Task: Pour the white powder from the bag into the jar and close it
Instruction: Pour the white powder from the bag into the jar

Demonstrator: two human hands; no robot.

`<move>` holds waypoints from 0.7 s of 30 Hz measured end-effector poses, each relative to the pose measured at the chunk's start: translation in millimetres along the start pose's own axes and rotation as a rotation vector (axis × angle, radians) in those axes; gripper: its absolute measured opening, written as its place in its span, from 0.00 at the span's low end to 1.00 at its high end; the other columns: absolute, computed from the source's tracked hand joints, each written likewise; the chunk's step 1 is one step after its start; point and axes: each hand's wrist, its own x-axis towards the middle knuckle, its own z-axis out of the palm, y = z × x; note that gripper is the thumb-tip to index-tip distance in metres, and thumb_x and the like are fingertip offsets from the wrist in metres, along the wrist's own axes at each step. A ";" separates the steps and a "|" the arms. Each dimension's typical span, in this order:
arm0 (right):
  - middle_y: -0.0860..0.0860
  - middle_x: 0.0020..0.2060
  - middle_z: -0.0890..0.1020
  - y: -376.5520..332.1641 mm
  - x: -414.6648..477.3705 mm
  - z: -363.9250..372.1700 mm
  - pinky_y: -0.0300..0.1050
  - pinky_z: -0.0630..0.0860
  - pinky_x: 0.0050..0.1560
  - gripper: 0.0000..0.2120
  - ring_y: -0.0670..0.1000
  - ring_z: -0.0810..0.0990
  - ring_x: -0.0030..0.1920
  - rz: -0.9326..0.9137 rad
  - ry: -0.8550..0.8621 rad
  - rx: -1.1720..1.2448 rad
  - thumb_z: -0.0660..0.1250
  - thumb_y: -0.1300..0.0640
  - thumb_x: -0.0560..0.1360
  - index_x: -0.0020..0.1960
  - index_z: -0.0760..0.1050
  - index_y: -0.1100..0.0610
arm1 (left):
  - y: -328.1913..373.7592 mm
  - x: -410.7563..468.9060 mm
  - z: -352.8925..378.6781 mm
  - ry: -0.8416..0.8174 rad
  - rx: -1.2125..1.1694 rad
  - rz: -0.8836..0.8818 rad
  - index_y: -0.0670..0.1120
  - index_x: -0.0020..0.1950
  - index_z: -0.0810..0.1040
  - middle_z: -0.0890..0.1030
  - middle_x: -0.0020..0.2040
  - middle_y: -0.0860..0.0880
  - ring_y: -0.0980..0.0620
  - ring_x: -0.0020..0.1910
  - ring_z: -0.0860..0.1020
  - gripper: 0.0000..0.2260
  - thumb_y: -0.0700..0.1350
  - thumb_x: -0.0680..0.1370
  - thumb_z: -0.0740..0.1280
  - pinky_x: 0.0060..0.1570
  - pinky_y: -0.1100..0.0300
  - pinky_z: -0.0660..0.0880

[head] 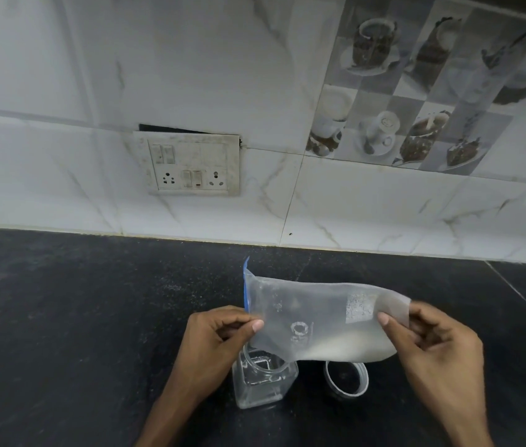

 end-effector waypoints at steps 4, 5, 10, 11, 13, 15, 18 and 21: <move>0.44 0.42 0.87 3.9 0.6 -4.2 0.49 0.83 0.48 0.11 0.47 0.85 0.42 -0.011 -0.011 -0.085 0.74 0.60 0.73 0.44 0.84 0.43 | -0.5 -0.2 0.7 0.000 -0.002 0.002 0.46 0.45 0.88 0.87 0.42 0.52 0.55 0.42 0.86 0.06 0.37 0.73 0.73 0.44 0.64 0.81; 0.44 0.42 0.87 1.5 -0.2 -4.3 0.51 0.84 0.47 0.09 0.46 0.86 0.42 -0.013 -0.011 -0.072 0.73 0.57 0.72 0.44 0.84 0.42 | -0.6 -0.2 0.5 0.000 -0.002 0.000 0.47 0.45 0.88 0.87 0.42 0.52 0.55 0.42 0.86 0.06 0.37 0.73 0.73 0.44 0.64 0.81; 0.42 0.42 0.88 -6.9 -0.8 -7.2 0.31 0.80 0.46 0.17 0.42 0.86 0.44 0.011 -0.107 -0.006 0.73 0.63 0.72 0.54 0.81 0.43 | -1.0 -0.8 0.6 0.001 0.021 0.000 0.48 0.44 0.88 0.87 0.42 0.54 0.56 0.42 0.86 0.08 0.36 0.73 0.74 0.44 0.65 0.81; 0.45 0.40 0.88 -6.5 0.1 -7.8 0.31 0.79 0.46 0.20 0.42 0.86 0.43 0.025 -0.113 -0.002 0.75 0.65 0.70 0.56 0.80 0.46 | -0.9 -0.7 0.7 0.002 0.020 -0.001 0.49 0.44 0.88 0.87 0.42 0.54 0.56 0.42 0.86 0.08 0.36 0.73 0.74 0.44 0.65 0.81; 0.48 0.35 0.87 -5.8 1.6 -7.1 0.30 0.79 0.45 0.21 0.41 0.85 0.38 0.027 -0.064 -0.006 0.77 0.66 0.67 0.55 0.79 0.49 | -0.7 -1.1 0.4 0.003 0.016 -0.002 0.49 0.44 0.88 0.87 0.41 0.55 0.56 0.42 0.86 0.08 0.36 0.73 0.74 0.44 0.65 0.81; 0.48 0.33 0.86 -4.7 1.7 -4.5 0.30 0.78 0.42 0.18 0.41 0.84 0.35 0.022 0.019 0.010 0.79 0.64 0.65 0.51 0.80 0.51 | -1.0 -1.4 0.1 0.002 0.009 -0.003 0.47 0.44 0.88 0.87 0.41 0.54 0.55 0.42 0.86 0.08 0.35 0.73 0.73 0.44 0.65 0.81; 0.43 0.38 0.87 -5.0 0.7 -2.4 0.34 0.80 0.37 0.10 0.42 0.85 0.39 0.017 0.043 0.013 0.75 0.54 0.67 0.48 0.82 0.47 | -0.9 -1.8 0.8 -0.002 0.002 -0.007 0.47 0.44 0.88 0.87 0.41 0.53 0.55 0.42 0.86 0.07 0.35 0.73 0.74 0.44 0.65 0.81; 0.40 0.43 0.87 -3.3 -1.1 -1.2 0.32 0.78 0.36 0.10 0.40 0.85 0.43 -0.027 -0.021 -0.049 0.73 0.56 0.71 0.51 0.82 0.45 | -2.0 -2.0 0.5 0.004 0.011 -0.005 0.48 0.44 0.88 0.87 0.41 0.54 0.56 0.42 0.86 0.08 0.36 0.73 0.74 0.44 0.65 0.81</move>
